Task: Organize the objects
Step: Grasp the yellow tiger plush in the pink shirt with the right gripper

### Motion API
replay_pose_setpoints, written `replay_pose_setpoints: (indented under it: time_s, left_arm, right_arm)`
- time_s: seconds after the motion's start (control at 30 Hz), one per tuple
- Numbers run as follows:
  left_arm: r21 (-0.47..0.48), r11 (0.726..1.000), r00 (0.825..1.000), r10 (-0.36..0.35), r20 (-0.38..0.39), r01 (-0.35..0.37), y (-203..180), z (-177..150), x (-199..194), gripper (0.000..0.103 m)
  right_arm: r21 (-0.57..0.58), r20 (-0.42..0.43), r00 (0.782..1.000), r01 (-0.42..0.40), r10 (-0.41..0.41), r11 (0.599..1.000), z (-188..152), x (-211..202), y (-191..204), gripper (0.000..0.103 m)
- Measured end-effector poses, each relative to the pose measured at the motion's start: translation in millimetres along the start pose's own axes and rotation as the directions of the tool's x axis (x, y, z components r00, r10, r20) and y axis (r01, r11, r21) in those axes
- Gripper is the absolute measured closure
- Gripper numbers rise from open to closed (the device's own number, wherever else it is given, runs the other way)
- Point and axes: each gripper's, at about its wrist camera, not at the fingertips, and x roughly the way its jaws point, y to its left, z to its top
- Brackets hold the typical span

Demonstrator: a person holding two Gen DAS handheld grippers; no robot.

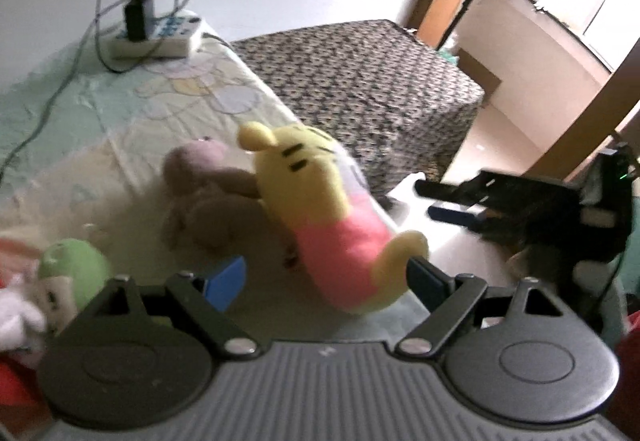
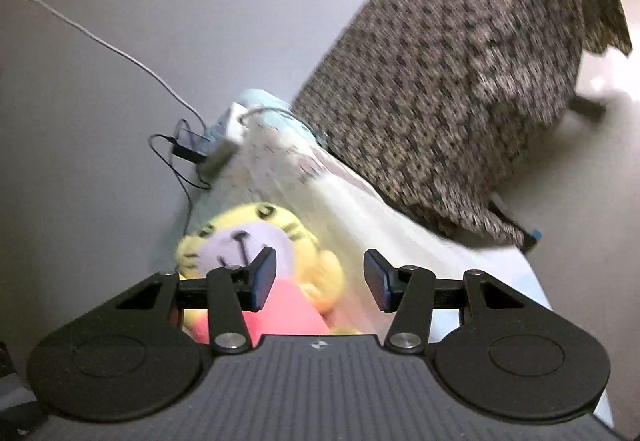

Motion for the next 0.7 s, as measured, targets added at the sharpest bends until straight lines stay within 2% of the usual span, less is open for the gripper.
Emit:
replay_pose_setpoints:
  time_s: [0.17,0.3,0.47,0.57,0.7]
  left_arm:
    - [-0.065,0.996,0.997,-0.058,-0.043,0.055,5.3,1.3,19.8,0.014]
    - [-0.156,0.981,0.989,-0.131,-0.067,0.119,20.2,0.7,32.4,0.011]
    - [-0.208,0.966,0.982,-0.171,-0.079,0.151,32.8,0.3,41.9,0.006]
    - [-0.232,0.96,0.979,-0.182,-0.086,0.158,39.1,0.8,47.1,0.004]
    - [-0.228,0.961,0.978,-0.183,-0.096,0.157,41.2,-1.1,50.0,0.003]
  right_arm:
    - [0.016,-0.055,0.999,0.0,0.0,1.0,-6.6,20.9,-7.5,0.05]
    - [0.036,-0.084,0.996,-0.023,0.026,0.999,-10.2,32.0,0.0,0.05]
    - [0.04,-0.114,0.992,-0.058,0.063,0.997,-10.3,44.0,6.0,0.05]
    - [0.063,-0.159,0.981,-0.1,0.109,0.993,-10.6,49.9,5.4,0.051]
    - [0.129,-0.216,0.955,-0.18,0.205,0.975,-14.7,55.7,0.7,0.051]
